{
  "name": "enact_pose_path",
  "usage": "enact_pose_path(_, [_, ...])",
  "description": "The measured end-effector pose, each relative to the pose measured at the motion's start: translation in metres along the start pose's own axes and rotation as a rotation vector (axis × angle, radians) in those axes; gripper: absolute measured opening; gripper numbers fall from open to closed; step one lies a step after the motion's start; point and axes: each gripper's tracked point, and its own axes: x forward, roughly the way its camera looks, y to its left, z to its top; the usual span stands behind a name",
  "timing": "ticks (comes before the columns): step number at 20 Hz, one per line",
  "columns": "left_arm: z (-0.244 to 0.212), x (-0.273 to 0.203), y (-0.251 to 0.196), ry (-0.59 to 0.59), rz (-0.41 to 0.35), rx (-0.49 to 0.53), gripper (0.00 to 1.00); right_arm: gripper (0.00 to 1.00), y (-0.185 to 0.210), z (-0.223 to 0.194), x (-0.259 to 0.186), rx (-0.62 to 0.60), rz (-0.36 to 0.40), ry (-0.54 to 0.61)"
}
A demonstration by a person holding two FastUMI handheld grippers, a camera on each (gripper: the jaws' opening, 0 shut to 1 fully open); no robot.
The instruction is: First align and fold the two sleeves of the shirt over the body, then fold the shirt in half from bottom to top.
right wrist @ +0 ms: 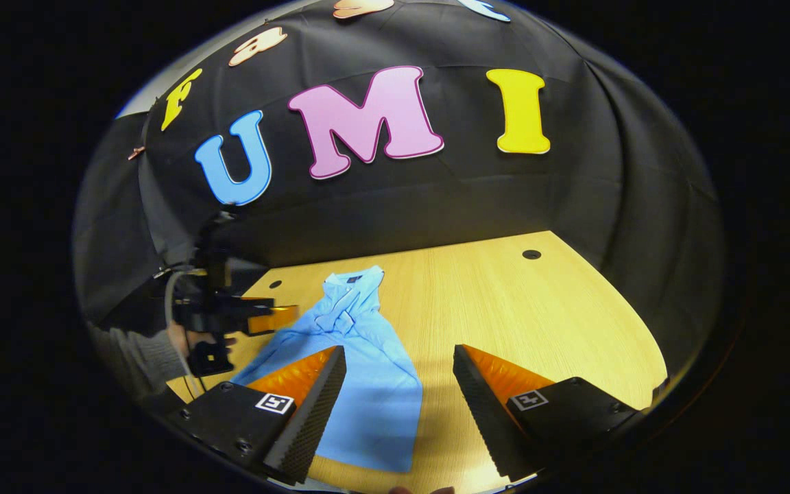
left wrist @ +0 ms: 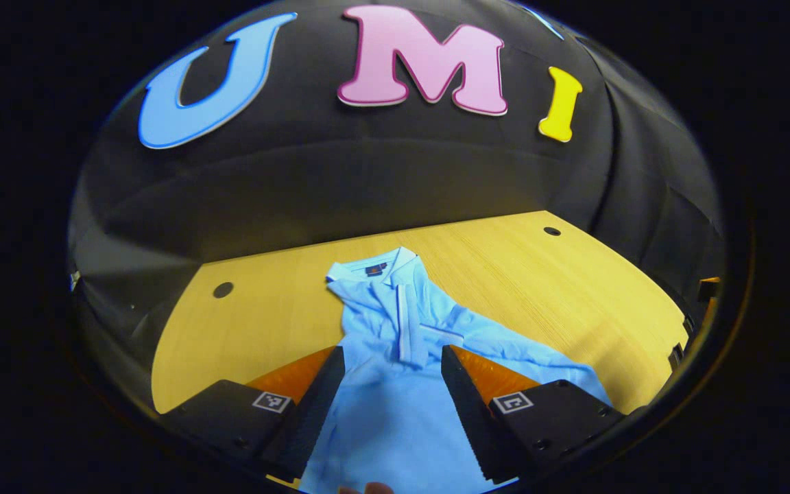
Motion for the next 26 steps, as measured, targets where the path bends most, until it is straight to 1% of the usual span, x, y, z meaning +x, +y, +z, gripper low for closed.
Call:
enact_pose_path(2, [-0.021, -0.046, 0.01, 0.012, 0.009, 0.005, 0.91, 0.98, 0.006, -0.017, -0.008, -0.011, -0.003, 0.022])
enact_pose_path(5, [-0.068, -0.104, 0.024, 0.055, 0.029, 0.01, 0.91, 0.98, 0.015, -0.048, -0.016, -0.035, -0.018, 0.068])
enact_pose_path(7, [-0.096, -0.127, 0.026, 0.089, 0.031, -0.004, 0.91, 0.98, 0.022, -0.069, -0.025, -0.049, -0.028, 0.098])
enact_pose_path(10, [-0.135, -0.149, 0.034, 0.139, 0.045, -0.012, 0.91, 0.98, 0.029, -0.095, -0.031, -0.062, -0.044, 0.14])
enact_pose_path(15, [-0.182, -0.157, 0.036, 0.207, 0.036, -0.058, 0.91, 0.98, 0.027, -0.137, -0.038, -0.066, -0.094, 0.21])
enact_pose_path(19, [-0.21, -0.156, 0.05, 0.252, 0.071, -0.074, 0.91, 0.98, 0.018, -0.163, -0.035, -0.084, -0.13, 0.266])
enact_pose_path(24, [-0.232, -0.148, 0.07, 0.302, 0.118, -0.115, 0.91, 0.98, 0.012, -0.18, -0.025, -0.084, -0.149, 0.309])
enact_pose_path(26, [-0.239, -0.145, 0.074, 0.318, 0.126, -0.125, 0.91, 0.98, 0.013, -0.185, -0.021, -0.084, -0.152, 0.322])
